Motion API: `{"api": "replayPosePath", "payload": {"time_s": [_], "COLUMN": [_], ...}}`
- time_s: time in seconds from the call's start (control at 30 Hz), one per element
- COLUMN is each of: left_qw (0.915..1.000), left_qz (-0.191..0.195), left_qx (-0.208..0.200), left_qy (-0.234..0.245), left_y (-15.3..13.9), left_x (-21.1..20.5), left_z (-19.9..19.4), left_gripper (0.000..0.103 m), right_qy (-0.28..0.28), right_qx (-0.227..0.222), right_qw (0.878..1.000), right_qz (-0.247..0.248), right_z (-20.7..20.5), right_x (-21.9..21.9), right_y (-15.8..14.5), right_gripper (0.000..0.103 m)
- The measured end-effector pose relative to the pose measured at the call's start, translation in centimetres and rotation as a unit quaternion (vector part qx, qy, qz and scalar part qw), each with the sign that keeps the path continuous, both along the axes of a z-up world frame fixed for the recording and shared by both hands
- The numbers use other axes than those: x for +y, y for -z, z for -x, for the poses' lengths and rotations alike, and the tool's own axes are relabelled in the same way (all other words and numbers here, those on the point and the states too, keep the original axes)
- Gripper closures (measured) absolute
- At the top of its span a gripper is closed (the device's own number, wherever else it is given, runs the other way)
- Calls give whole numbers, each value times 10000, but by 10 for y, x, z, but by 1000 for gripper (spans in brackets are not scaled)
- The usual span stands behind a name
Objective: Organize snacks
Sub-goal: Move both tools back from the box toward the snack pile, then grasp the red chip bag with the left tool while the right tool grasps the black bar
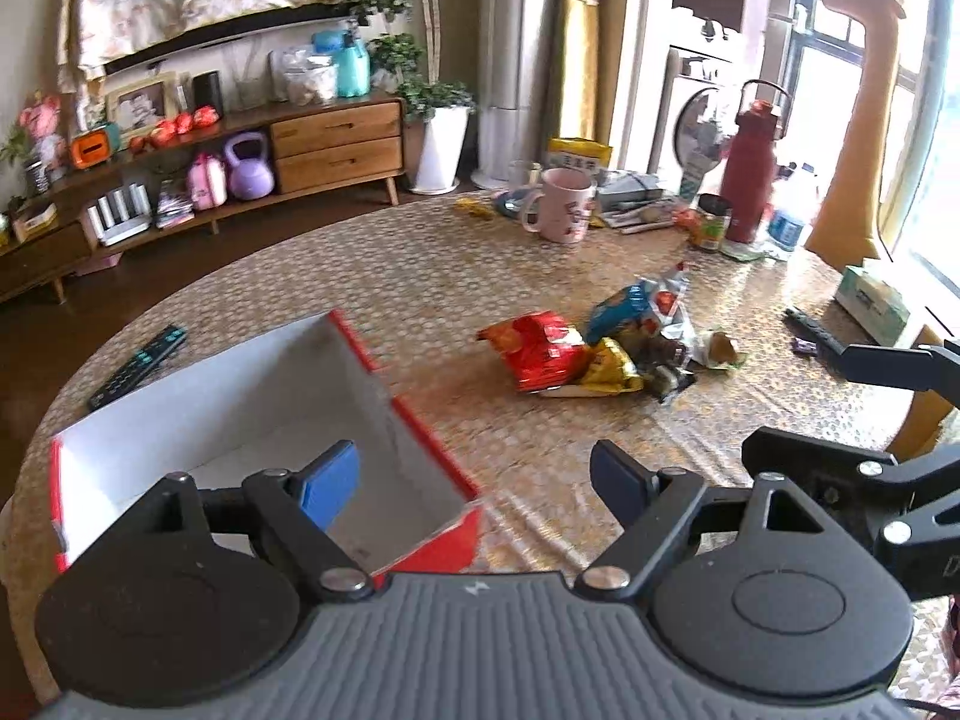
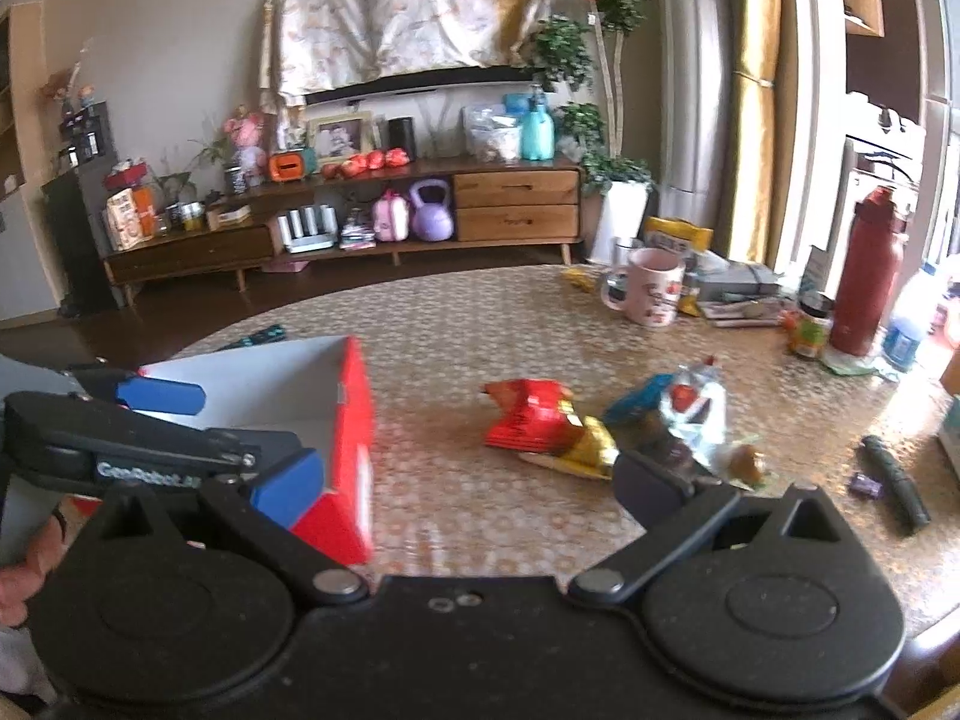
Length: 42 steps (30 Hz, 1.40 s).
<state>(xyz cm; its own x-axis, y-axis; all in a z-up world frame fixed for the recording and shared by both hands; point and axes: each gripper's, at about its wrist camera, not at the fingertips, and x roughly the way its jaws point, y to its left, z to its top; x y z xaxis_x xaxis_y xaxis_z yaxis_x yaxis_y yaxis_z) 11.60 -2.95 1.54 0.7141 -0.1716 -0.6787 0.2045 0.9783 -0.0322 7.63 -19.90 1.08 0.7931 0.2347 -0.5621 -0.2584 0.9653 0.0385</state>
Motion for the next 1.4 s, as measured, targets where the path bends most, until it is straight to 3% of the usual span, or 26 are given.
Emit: {"api": "replayPosePath", "payload": {"time_s": [0.1,0.43,0.83,1.07,1.23,1.4], "left_qw": [9999,9986,9972,9933,9904,9869], "left_qz": [89,392,344,209,-21,32], "left_qx": [-41,344,498,876,1046,1264], "left_qy": [69,5,-445,-721,-898,-1004], "left_y": [3,19,39,68,91,110], "left_x": [-12,-50,-84,-98,-106,-111], "left_z": [-7,-59,-148,-193,-220,-243], "left_gripper": [3,2,2,2,2,3], "right_qy": [157,578,742,662,633,633], "right_qx": [21,83,290,581,865,1071], "right_qw": [9999,9982,9968,9960,9942,9922], "right_qz": [19,95,90,138,107,94], "right_z": [-3,-23,-75,-117,-148,-170], "right_x": [-17,-67,-95,-98,-99,-99], "right_y": [3,20,56,86,110,130], "right_gripper": [0,0,2,8,20,29]}}
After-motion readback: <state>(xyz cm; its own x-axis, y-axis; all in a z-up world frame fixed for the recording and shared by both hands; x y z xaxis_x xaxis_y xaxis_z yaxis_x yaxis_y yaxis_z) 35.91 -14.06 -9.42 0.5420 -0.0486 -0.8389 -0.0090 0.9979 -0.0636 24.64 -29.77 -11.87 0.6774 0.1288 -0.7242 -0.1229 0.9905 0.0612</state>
